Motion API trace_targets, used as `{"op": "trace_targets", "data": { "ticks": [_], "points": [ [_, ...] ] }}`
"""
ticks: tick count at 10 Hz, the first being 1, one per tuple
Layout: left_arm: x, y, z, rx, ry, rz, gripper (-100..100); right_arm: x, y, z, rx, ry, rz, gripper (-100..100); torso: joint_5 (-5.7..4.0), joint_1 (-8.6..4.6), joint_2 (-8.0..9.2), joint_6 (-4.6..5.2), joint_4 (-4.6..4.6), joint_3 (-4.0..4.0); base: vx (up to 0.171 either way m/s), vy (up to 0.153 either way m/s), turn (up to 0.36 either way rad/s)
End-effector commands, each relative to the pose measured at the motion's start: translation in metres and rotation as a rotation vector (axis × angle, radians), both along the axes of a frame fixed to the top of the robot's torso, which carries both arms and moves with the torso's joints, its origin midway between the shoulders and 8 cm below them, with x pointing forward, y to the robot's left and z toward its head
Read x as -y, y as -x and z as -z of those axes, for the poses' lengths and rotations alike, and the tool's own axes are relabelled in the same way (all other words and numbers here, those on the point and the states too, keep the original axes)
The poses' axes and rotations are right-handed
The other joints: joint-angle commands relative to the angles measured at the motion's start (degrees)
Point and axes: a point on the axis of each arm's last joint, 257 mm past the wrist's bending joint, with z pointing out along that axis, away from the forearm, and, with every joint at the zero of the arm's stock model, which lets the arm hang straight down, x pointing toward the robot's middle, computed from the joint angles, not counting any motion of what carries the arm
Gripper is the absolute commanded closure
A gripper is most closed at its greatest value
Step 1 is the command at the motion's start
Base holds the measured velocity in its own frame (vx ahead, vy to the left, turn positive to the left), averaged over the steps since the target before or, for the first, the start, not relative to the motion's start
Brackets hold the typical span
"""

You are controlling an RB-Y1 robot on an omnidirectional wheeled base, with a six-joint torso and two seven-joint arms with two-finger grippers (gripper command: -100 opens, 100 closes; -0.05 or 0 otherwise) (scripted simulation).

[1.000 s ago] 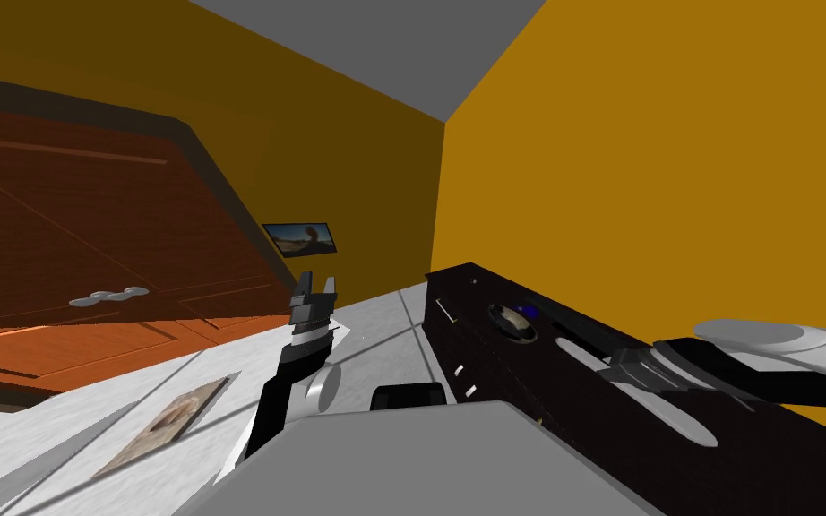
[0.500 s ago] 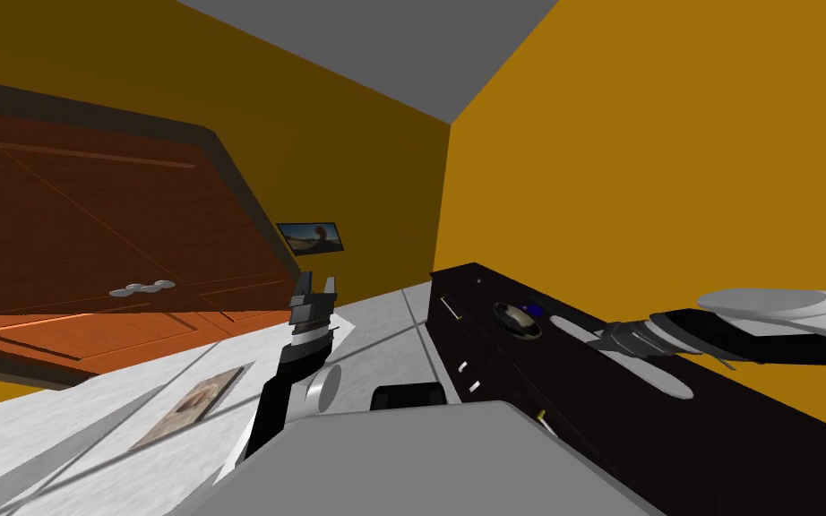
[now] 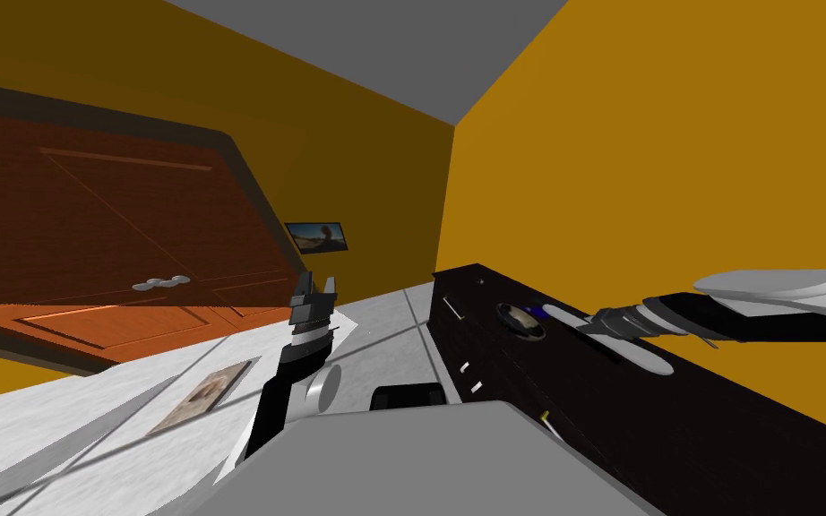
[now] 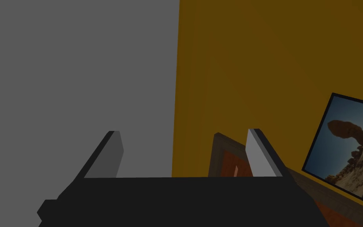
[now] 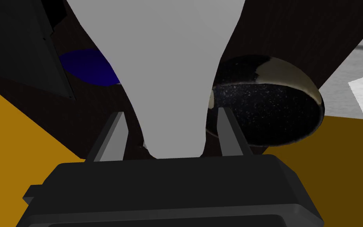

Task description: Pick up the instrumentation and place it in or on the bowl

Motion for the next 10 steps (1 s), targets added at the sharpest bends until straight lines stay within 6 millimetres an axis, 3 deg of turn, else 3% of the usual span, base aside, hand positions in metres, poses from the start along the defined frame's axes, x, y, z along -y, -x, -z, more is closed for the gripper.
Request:
{"op": "trace_targets", "data": {
  "ticks": [1,8,10],
  "points": [
    [0.0,0.0,0.0,0.0,0.0,0.0,0,-0.007,-0.01,-0.018,0.024,-0.014,0.002,100,0.0,0.0,0.0,0.0,0.0,0.0,-0.008,0.012,0.091],
    [0.0,0.0,0.0,0.0,0.0,0.0,0,-0.014,-0.026,-0.076,0.067,0.017,0.011,100,0.12,0.29,-0.19,0.1,0.0,-0.08,0.043,0.043,0.021],
    [0.0,0.0,0.0,0.0,0.0,0.0,0,-0.012,-0.014,-0.074,0.022,0.025,0.013,100,0.15,0.48,-0.37,0.09,-0.06,-0.2,0.136,0.124,-0.054]
  ]
}}
